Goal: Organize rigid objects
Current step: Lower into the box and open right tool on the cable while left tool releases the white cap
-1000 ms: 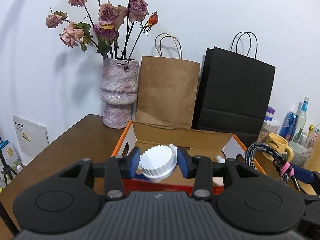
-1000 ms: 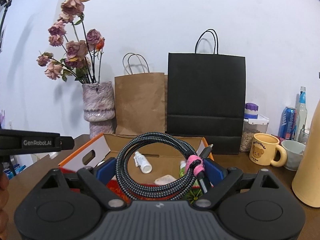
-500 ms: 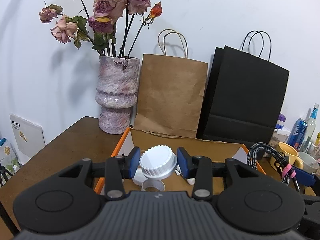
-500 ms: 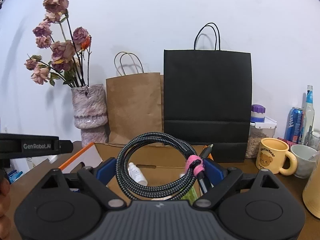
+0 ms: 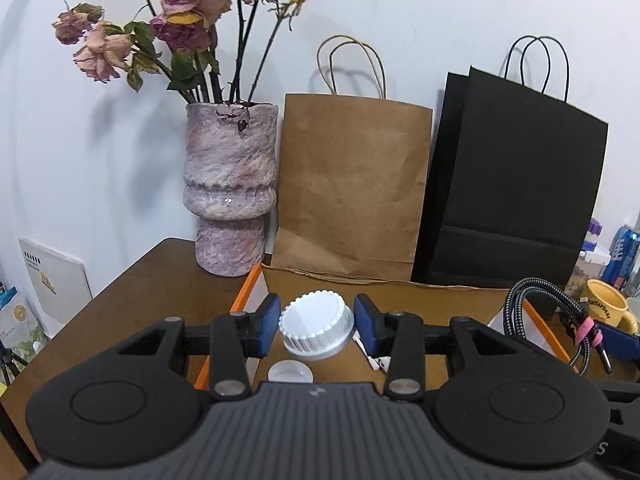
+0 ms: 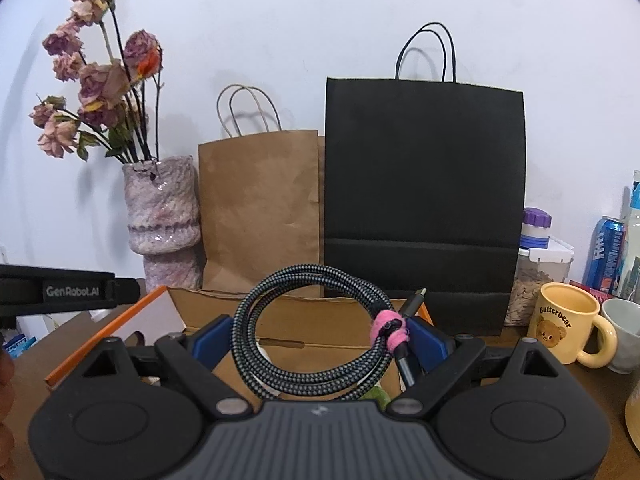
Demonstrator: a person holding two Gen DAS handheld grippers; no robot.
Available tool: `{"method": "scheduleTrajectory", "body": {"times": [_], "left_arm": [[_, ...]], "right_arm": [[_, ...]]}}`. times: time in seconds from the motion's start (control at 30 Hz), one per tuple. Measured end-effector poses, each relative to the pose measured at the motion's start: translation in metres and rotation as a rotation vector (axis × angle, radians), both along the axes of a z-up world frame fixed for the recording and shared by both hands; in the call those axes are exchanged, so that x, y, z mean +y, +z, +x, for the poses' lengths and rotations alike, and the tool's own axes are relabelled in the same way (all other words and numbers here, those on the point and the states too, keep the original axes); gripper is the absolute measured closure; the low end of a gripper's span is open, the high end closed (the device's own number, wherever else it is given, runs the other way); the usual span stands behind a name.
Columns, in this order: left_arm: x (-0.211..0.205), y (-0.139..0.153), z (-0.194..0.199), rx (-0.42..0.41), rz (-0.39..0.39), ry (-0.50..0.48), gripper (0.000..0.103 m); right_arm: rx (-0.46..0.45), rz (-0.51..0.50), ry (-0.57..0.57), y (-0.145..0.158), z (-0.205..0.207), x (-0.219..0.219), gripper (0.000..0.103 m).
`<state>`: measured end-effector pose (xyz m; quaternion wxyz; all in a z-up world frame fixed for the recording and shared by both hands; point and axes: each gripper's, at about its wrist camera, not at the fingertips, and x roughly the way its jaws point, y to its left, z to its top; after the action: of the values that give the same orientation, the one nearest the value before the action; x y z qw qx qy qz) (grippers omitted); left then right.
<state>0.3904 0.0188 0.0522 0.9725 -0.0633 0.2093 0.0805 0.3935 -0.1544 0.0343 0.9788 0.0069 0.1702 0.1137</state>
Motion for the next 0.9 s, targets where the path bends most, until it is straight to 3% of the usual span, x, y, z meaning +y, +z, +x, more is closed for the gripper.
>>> {"method": "scheduleTrajectory", "body": {"times": [0.27,0.73,0.8,0.87,0.9], "left_arm": [[0.004,-0.014,0.024,0.049,0.028,0.001,0.061],[0.004,-0.024,0.031,0.102,0.067,0.009,0.06],[0.004,-0.024,0.032,0.104,0.075,0.016,0.047],[0.004,-0.024,0.032,0.098,0.076,0.03,0.013],[0.004,-0.024,0.032,0.092,0.081,0.038,0.009]], "right_arm": [[0.034,-0.01,0.012,-0.017,0.023,0.0,0.011],[0.067,-0.02,0.012,-0.03,0.03,-0.002,0.01],[0.079,-0.015,-0.002,-0.032,0.034,-0.004,0.009],[0.085,-0.015,-0.026,-0.034,0.037,-0.005,0.0],[0.088,-0.016,-0.034,-0.035,0.038,-0.006,0.0]]}}
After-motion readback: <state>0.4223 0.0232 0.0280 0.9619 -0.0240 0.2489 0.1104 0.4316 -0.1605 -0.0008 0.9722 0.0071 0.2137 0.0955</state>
